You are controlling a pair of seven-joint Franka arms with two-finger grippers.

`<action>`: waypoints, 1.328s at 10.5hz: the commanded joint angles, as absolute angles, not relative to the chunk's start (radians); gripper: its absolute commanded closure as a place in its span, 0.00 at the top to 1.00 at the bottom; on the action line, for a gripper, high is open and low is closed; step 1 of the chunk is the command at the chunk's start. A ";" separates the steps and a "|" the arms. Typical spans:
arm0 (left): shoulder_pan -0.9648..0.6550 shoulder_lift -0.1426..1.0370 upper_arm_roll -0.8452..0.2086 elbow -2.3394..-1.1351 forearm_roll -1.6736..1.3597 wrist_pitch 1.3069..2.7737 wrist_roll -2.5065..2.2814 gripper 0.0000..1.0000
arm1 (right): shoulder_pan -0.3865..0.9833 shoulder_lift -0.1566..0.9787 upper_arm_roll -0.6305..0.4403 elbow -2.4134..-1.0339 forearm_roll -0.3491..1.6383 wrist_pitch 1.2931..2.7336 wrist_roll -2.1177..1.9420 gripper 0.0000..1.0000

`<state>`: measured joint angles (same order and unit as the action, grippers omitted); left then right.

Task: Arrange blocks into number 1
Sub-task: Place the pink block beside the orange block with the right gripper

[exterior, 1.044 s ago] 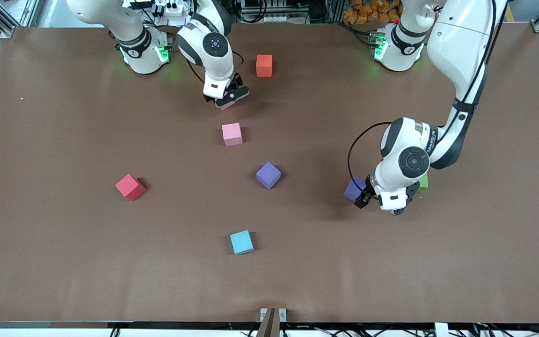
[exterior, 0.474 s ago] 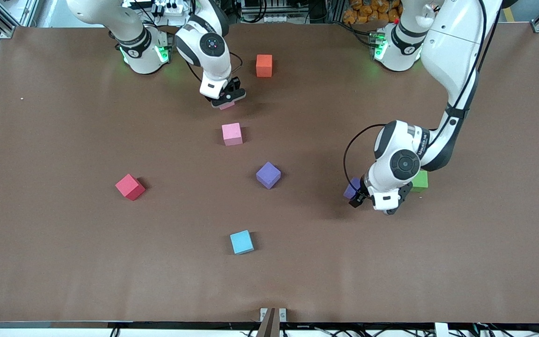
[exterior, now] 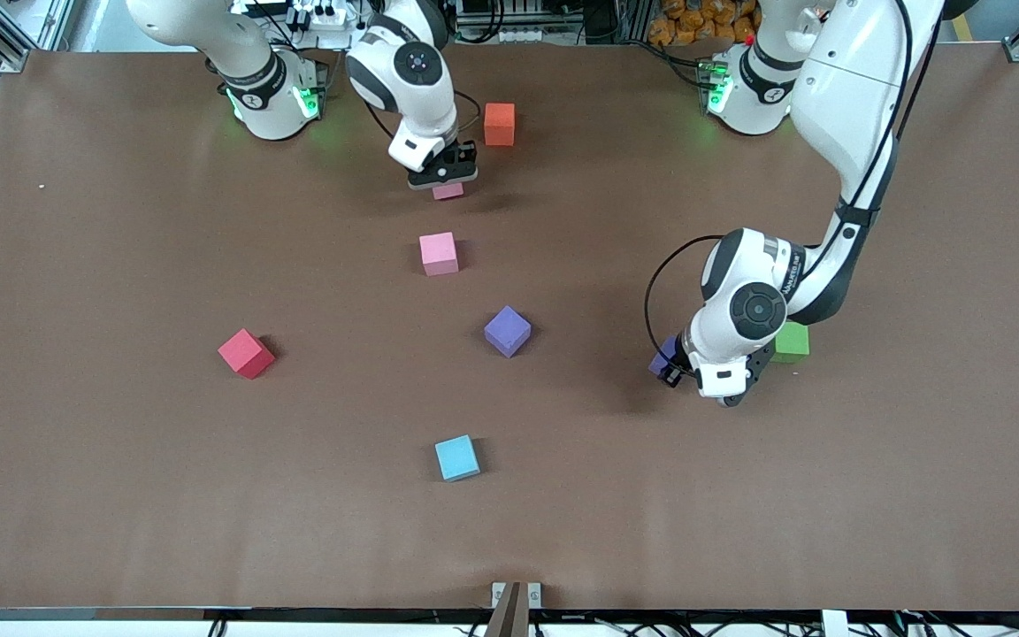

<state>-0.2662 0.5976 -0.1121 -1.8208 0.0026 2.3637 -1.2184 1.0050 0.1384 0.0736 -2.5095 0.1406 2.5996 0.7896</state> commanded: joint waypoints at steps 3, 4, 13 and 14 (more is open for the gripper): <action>-0.348 0.539 -0.049 -1.818 0.015 2.278 -0.972 0.00 | 1.118 0.244 0.071 -2.378 0.143 2.597 0.936 0.44; -0.351 0.523 -0.049 -1.818 0.015 2.243 -0.928 0.00 | 1.135 0.248 0.072 -2.376 0.143 2.600 0.937 0.44; -0.409 0.476 0.014 -1.813 0.012 2.086 -0.453 0.00 | 1.200 0.308 0.072 -2.307 0.140 2.606 1.040 0.92; -0.419 0.476 0.017 -1.813 0.012 2.086 -0.419 0.00 | 1.203 0.308 0.072 -2.307 0.140 2.606 1.048 1.00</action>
